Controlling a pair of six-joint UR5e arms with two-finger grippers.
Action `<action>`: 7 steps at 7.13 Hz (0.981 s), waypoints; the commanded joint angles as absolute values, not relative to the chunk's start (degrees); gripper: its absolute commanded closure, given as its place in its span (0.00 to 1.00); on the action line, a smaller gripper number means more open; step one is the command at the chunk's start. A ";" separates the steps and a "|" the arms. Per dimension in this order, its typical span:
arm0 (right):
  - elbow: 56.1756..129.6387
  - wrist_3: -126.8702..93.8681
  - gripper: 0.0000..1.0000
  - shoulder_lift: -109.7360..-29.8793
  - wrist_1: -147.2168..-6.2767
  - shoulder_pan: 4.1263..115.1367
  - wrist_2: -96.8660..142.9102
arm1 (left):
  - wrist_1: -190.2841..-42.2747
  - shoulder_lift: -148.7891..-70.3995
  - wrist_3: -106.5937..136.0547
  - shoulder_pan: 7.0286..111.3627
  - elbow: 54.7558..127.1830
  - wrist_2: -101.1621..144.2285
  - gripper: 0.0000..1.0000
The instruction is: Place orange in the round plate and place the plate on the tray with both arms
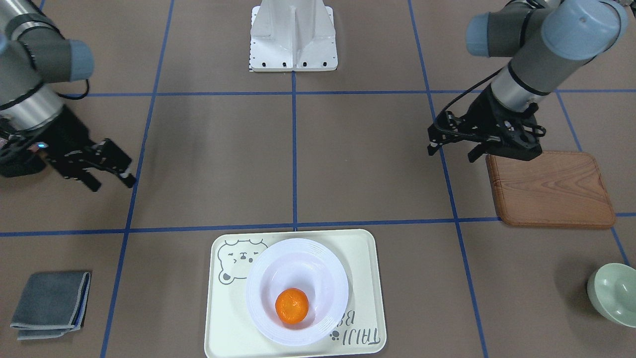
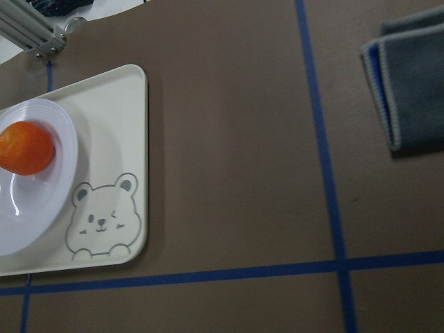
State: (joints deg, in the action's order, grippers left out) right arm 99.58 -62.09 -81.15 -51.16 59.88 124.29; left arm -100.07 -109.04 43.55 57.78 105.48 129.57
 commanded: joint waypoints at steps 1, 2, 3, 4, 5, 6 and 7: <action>96.86 -28.73 0.00 -83.50 -63.98 73.95 134.19 | -96.02 -101.98 19.10 66.49 104.68 129.55 0.02; 96.86 -15.25 0.00 -83.15 -73.03 78.09 134.21 | -88.93 -101.78 7.15 71.14 104.50 129.29 0.02; 96.94 -5.46 0.00 -83.06 -80.00 81.96 134.21 | -83.81 -101.69 -2.10 75.45 103.46 129.37 0.02; 96.86 0.99 0.00 -82.88 -86.51 84.61 134.21 | -82.63 -101.60 -7.50 79.41 100.05 129.81 0.02; 96.86 3.40 0.00 -81.75 -91.62 85.68 134.21 | -82.27 -101.60 -8.17 80.84 98.45 129.81 0.02; 96.86 4.65 0.00 -80.87 -95.67 85.87 134.21 | -80.79 -101.60 -8.26 82.69 97.39 129.90 0.02; 96.94 5.18 0.00 -80.25 -97.63 86.13 134.30 | -79.73 -101.60 -8.35 83.31 97.30 129.90 0.02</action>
